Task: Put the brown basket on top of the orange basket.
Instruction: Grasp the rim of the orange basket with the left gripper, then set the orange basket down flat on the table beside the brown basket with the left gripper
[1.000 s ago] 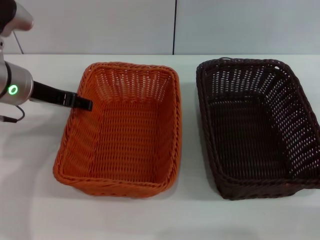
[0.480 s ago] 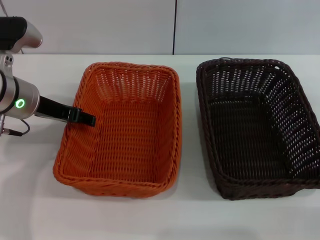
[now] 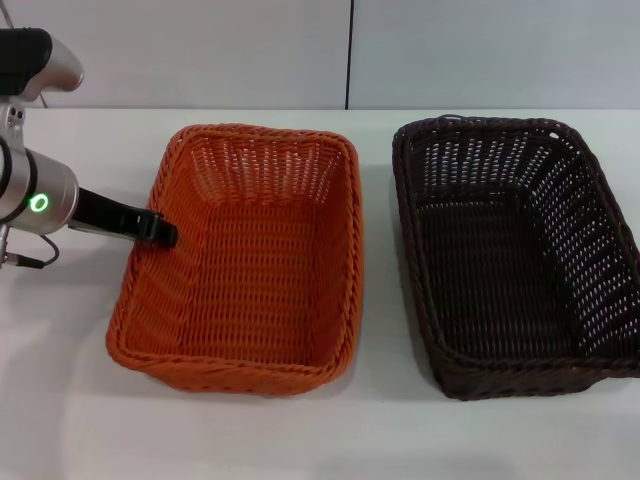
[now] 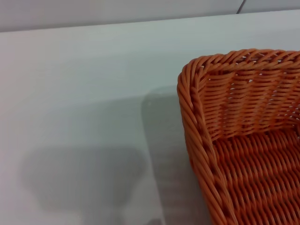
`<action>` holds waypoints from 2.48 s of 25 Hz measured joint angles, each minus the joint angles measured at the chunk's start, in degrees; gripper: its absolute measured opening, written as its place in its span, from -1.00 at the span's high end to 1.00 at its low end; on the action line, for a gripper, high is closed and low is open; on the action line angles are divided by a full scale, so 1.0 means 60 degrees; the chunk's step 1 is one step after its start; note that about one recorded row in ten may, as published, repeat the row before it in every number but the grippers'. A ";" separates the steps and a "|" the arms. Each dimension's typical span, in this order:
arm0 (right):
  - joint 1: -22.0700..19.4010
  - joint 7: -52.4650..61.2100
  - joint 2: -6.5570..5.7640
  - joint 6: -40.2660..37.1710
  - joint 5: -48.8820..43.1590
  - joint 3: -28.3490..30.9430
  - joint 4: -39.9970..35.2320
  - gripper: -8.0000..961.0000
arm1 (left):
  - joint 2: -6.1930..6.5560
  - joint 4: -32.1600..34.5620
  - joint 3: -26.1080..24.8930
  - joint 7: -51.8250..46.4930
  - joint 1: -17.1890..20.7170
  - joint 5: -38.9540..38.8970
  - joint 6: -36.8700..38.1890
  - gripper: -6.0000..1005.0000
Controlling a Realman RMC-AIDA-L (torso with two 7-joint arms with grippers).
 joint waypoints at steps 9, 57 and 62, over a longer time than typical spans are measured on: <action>-0.0006 0.0000 -0.0041 -0.0048 0.0000 0.0000 0.0000 -0.23 | 0.0052 0.0184 0.0000 0.0260 -0.0049 0.0086 0.0049 0.41; -0.0033 -0.0001 -0.0026 0.0036 -0.0001 -0.0087 0.0196 -0.22 | -0.0062 0.0138 0.1767 0.6547 -0.1617 -0.1681 0.2624 0.64; 0.0017 -0.0001 -0.0068 0.0036 -0.0068 -0.0111 0.0195 -0.22 | -0.0072 -0.0211 0.2193 0.6537 -0.1692 -0.2519 0.2097 0.64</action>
